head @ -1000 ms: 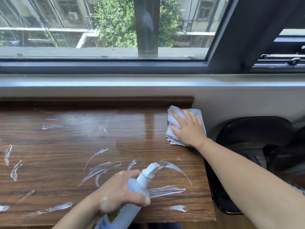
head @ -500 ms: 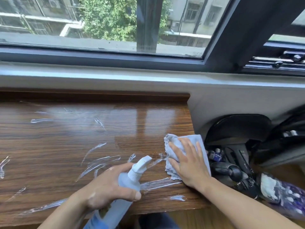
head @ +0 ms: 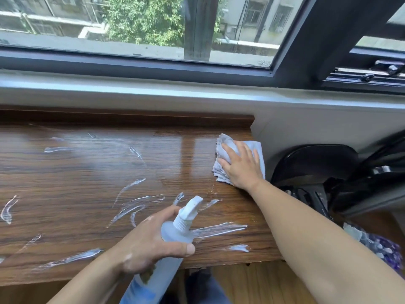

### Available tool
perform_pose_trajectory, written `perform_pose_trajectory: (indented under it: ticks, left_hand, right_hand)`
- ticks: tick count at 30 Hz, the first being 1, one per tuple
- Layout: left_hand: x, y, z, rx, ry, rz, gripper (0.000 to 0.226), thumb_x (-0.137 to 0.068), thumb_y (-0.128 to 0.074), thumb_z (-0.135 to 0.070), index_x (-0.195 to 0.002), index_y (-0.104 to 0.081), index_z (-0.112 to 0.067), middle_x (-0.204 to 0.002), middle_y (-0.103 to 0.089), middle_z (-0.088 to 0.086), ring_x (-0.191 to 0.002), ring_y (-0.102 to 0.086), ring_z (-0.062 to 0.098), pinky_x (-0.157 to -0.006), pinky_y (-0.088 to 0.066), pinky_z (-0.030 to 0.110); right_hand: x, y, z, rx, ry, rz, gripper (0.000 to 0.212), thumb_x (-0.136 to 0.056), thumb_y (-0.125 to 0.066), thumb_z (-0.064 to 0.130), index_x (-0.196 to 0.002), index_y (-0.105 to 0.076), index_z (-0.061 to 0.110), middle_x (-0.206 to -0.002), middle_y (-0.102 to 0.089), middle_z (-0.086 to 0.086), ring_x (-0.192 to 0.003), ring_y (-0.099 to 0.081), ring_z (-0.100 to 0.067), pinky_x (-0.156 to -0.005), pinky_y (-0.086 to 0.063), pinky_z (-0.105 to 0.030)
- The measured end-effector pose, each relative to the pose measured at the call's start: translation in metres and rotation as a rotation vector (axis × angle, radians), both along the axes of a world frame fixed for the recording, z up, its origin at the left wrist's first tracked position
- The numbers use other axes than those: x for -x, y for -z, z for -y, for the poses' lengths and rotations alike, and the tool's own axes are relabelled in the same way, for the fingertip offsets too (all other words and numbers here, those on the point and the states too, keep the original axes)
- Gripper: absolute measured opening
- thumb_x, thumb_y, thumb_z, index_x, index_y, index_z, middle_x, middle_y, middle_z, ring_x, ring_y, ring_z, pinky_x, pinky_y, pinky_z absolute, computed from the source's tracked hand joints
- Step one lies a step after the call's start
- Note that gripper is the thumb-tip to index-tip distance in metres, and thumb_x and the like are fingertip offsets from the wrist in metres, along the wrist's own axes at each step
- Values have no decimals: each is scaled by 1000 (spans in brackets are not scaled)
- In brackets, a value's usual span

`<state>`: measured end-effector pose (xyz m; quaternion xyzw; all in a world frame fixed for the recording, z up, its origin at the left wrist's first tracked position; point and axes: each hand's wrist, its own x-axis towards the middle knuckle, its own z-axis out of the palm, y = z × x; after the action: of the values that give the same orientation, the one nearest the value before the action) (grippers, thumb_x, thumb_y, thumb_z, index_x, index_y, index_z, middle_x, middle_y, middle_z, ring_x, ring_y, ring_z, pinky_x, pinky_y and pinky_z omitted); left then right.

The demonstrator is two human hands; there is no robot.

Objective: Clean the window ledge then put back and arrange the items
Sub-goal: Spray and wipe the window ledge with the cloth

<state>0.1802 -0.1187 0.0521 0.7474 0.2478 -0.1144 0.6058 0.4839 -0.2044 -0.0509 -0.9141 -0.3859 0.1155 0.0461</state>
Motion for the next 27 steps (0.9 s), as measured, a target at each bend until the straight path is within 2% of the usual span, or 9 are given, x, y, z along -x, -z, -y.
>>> perform_pose_trajectory:
  ticks: [2, 4, 7, 11, 16, 18, 20, 24, 27]
  left_hand:
    - [8, 1, 3, -8, -6, 37, 66, -57, -79, -62, -118, -59, -48, -117, -69, -15, -107, -61, 7, -88, -44, 12]
    - [17, 3, 5, 13, 0, 81, 63, -60, -79, -61, -119, -60, -48, -120, -69, -10, -110, -61, 8, -88, -43, 10]
    - [30, 4, 9, 18, 26, 116, 63, -64, -75, -68, -124, -60, -52, -128, -66, -17, -120, -58, 3, -94, -41, 9]
    - [41, 8, 15, 22, 12, 104, 71, -61, -74, -72, -126, -62, -45, -123, -70, -12, -115, -62, 9, -100, -44, 28]
    - [44, 10, 27, 12, 29, 90, 66, -59, -76, -65, -120, -67, -39, -116, -72, -5, -106, -63, 13, -84, -43, 9]
    - [42, 11, 30, 12, 55, 65, 67, -61, -76, -65, -123, -65, -43, -120, -71, -12, -112, -62, 7, -95, -42, 14]
    - [36, 12, 33, 23, 83, 32, 68, -63, -76, -67, -127, -62, -48, -124, -69, -18, -118, -60, 4, -105, -42, 27]
    - [15, 11, 41, 32, 84, -24, 68, -59, -76, -69, -124, -60, -56, -123, -68, -21, -115, -60, 0, -104, -43, 28]
    - [-2, 11, 50, 39, 65, -46, 65, -58, -75, -65, -120, -63, -53, -120, -70, -17, -111, -61, 1, -98, -42, 21]
  right_hand:
    - [8, -2, 24, 19, -10, -1, 55, -99, -32, 62, -152, -25, 46, -164, -15, 3, -151, -11, -20, -122, -4, -50]
    - [19, -2, 45, 32, -12, 0, 56, -99, -31, 62, -153, -23, 46, -164, -15, 3, -151, -10, -20, -122, -6, -50]
    - [33, -1, 64, 55, -10, 12, 58, -99, -29, 63, -154, -20, 45, -165, -13, 3, -152, -8, -19, -122, -10, -49]
    - [42, -2, 72, 102, 5, -12, 60, -100, -27, 63, -155, -16, 44, -166, -9, 3, -153, -5, -19, -123, -10, -49]
    - [37, -12, 84, -34, -85, -54, 69, -90, -39, 63, -153, -25, 38, -163, -22, 2, -151, -17, -19, -121, -18, -47]
    - [40, -8, 92, -17, -124, -29, 74, -86, -30, 70, -153, -24, 40, -165, -15, 2, -153, -11, -19, -123, -13, -49]
    - [42, 0, 96, 6, -122, 8, 75, -87, -21, 73, -154, -20, 42, -167, -8, 4, -154, -3, -17, -124, -5, -48]
    - [24, 4, 75, 0, -92, 28, 74, -87, -14, 74, -154, -21, 43, -167, -9, 6, -153, -2, -16, -124, -2, -50]
    - [0, 5, 51, -3, -62, 21, 61, -97, -29, 67, -153, -26, 43, -166, -11, 6, -153, -4, -15, -123, -4, -52]
